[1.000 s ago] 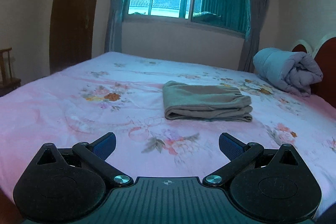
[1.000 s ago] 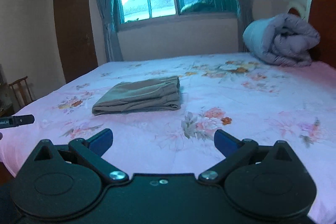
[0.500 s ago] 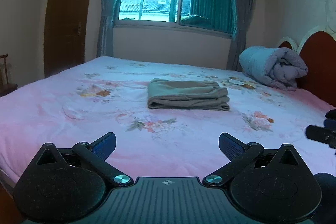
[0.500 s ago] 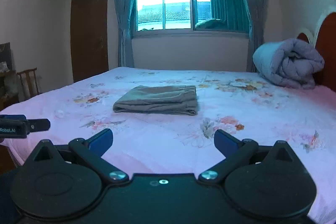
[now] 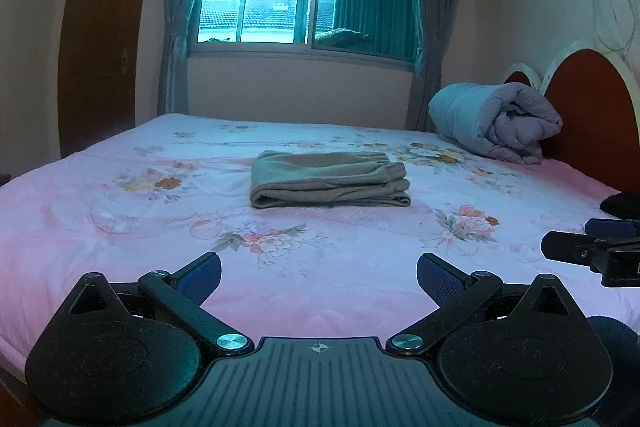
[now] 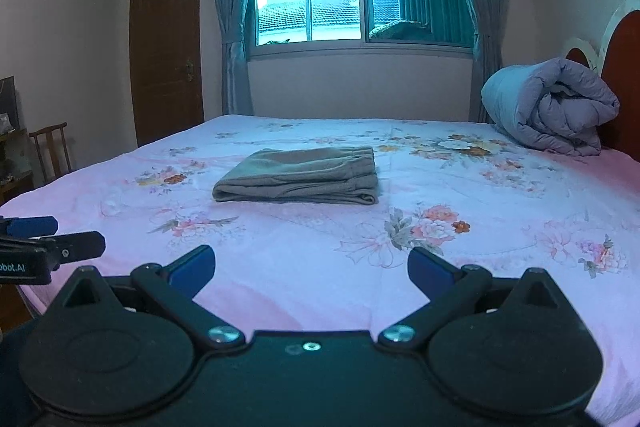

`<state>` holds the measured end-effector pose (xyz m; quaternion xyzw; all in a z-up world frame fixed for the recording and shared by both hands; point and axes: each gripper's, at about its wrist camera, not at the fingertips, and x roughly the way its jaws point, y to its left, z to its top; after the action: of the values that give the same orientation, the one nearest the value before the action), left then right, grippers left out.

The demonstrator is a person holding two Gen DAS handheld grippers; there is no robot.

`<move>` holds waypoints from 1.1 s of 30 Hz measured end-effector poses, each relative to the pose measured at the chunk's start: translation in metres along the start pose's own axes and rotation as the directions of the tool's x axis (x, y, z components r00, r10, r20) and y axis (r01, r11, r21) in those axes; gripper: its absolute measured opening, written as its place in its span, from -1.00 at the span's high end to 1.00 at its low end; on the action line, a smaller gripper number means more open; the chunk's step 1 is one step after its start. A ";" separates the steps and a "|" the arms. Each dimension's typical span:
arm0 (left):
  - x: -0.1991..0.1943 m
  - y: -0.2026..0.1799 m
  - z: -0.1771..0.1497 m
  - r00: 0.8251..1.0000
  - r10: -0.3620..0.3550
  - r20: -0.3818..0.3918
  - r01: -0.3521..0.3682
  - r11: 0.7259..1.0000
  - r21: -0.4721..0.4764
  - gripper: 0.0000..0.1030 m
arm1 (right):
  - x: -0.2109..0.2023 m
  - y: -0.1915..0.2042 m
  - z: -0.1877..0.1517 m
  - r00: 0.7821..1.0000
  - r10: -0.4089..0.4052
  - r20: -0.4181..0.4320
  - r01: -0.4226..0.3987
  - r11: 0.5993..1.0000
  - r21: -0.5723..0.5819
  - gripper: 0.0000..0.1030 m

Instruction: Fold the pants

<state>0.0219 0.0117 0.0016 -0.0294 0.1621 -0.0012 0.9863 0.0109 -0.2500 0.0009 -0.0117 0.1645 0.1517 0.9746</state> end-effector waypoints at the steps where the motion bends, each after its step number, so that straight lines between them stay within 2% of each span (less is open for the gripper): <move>1: -0.001 -0.001 0.000 1.000 0.000 0.001 0.000 1.000 0.002 -1.00 | 0.000 0.000 0.000 1.000 0.001 -0.002 -0.001 1.000 0.000 -0.89; 33: -0.001 -0.001 0.002 1.000 -0.002 0.004 0.002 1.000 0.011 -1.00 | 0.000 -0.001 -0.001 1.000 0.002 -0.002 -0.002 1.000 0.000 -0.89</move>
<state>0.0217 0.0103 0.0034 -0.0239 0.1599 -0.0031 0.9868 0.0106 -0.2511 0.0004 -0.0116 0.1657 0.1528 0.9742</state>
